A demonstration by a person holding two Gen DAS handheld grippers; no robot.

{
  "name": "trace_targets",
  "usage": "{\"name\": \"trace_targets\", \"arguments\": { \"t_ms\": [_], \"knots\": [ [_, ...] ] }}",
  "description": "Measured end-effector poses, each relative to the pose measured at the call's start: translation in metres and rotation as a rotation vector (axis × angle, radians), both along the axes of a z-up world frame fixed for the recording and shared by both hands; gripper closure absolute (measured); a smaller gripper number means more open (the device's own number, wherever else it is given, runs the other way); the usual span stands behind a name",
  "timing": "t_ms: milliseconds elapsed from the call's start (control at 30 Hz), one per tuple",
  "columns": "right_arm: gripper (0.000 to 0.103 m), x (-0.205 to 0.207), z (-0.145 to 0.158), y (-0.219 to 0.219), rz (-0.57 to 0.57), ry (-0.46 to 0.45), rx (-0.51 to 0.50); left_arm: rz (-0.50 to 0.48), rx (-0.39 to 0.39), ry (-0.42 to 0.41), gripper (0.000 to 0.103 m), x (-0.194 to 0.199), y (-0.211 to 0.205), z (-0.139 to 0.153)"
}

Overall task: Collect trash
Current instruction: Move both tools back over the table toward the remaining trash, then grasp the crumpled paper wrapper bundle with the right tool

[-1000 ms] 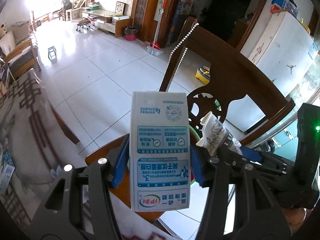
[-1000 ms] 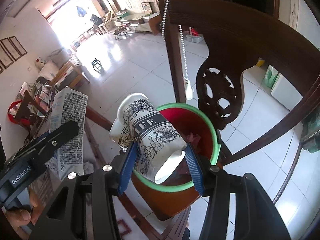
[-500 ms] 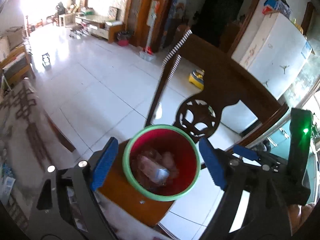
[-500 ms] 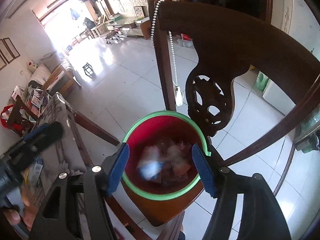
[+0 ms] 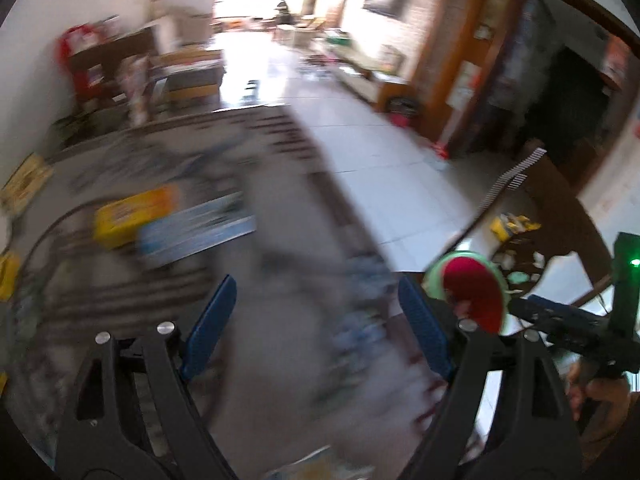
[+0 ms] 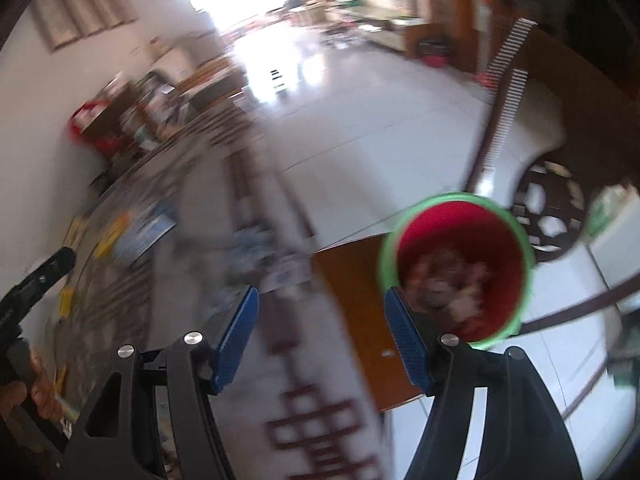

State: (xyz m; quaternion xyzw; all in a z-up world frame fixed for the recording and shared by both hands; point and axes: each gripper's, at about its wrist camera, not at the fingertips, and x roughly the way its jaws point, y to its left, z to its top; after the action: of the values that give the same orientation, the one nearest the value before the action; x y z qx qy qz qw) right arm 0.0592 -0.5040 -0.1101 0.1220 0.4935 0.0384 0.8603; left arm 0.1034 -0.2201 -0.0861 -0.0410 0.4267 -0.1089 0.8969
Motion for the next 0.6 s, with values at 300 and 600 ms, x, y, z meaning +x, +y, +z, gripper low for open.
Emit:
{"name": "trace_targets", "arguments": {
  "t_ms": [300,600],
  "knots": [
    [0.039,-0.031,-0.017,0.159,0.44,0.094,-0.008,0.176,0.038,0.017,0.022,-0.049,0.131,-0.002],
    [0.039,-0.115,-0.085,0.268,0.801,0.305,-0.119,0.213,0.003,0.066,0.023,-0.096,0.19,-0.021]
  ]
}}
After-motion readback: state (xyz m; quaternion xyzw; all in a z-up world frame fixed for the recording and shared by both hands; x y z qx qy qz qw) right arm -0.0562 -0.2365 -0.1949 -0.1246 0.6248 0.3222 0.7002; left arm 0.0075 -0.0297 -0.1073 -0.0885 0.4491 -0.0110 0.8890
